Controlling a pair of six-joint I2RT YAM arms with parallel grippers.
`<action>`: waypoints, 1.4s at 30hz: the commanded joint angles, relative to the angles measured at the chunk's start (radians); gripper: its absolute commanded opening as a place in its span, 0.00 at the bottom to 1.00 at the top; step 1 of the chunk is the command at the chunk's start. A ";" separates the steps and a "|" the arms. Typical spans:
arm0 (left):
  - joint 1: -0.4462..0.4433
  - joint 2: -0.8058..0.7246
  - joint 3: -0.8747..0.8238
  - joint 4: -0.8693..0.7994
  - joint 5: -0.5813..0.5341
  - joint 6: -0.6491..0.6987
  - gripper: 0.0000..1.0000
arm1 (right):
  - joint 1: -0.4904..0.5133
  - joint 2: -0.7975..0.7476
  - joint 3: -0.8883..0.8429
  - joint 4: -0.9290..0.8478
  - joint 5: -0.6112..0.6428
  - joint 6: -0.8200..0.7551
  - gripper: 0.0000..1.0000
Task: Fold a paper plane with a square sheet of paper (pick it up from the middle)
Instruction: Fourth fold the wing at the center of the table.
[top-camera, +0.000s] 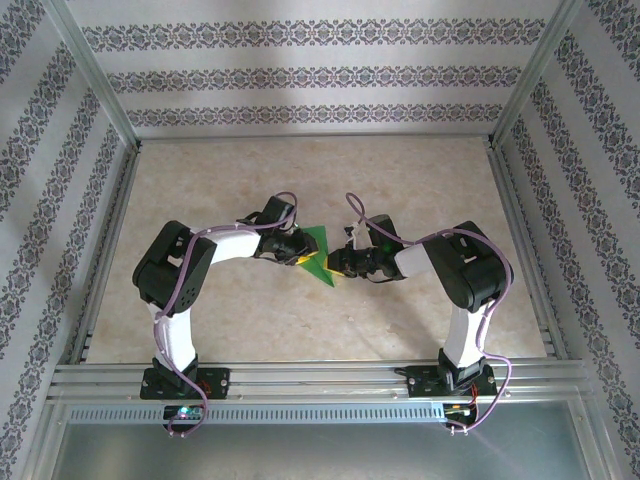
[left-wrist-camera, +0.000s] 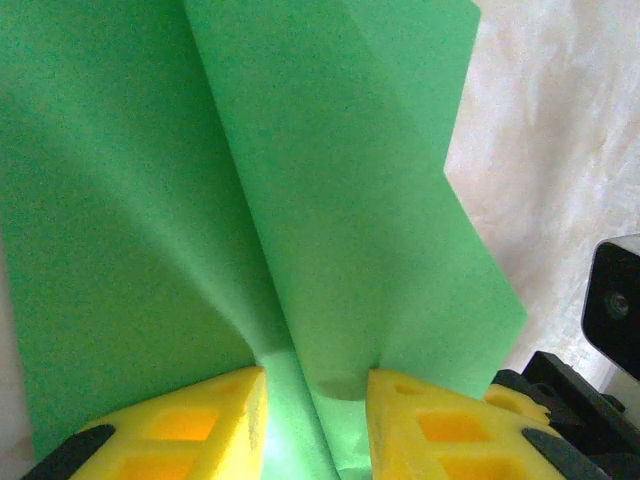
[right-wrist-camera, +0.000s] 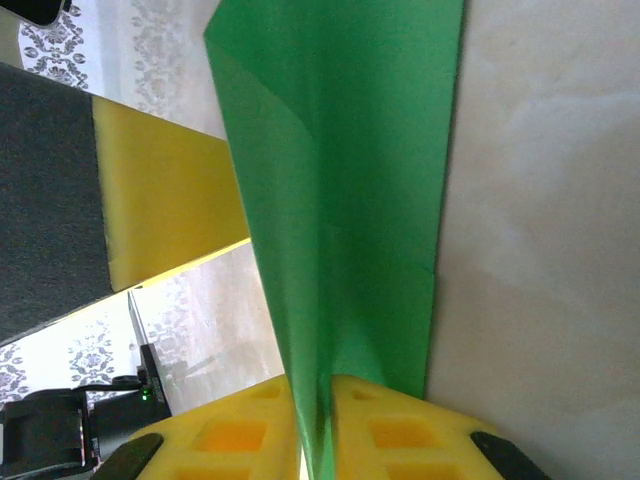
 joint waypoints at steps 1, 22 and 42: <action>-0.018 0.025 0.020 -0.093 -0.033 0.037 0.32 | 0.005 0.047 -0.008 -0.042 0.057 -0.010 0.19; -0.028 0.045 0.075 -0.185 -0.054 0.083 0.38 | -0.010 0.053 -0.026 -0.047 0.091 0.020 0.10; -0.017 -0.091 0.014 0.060 0.022 0.085 0.27 | -0.032 0.086 -0.020 -0.064 0.086 0.061 0.08</action>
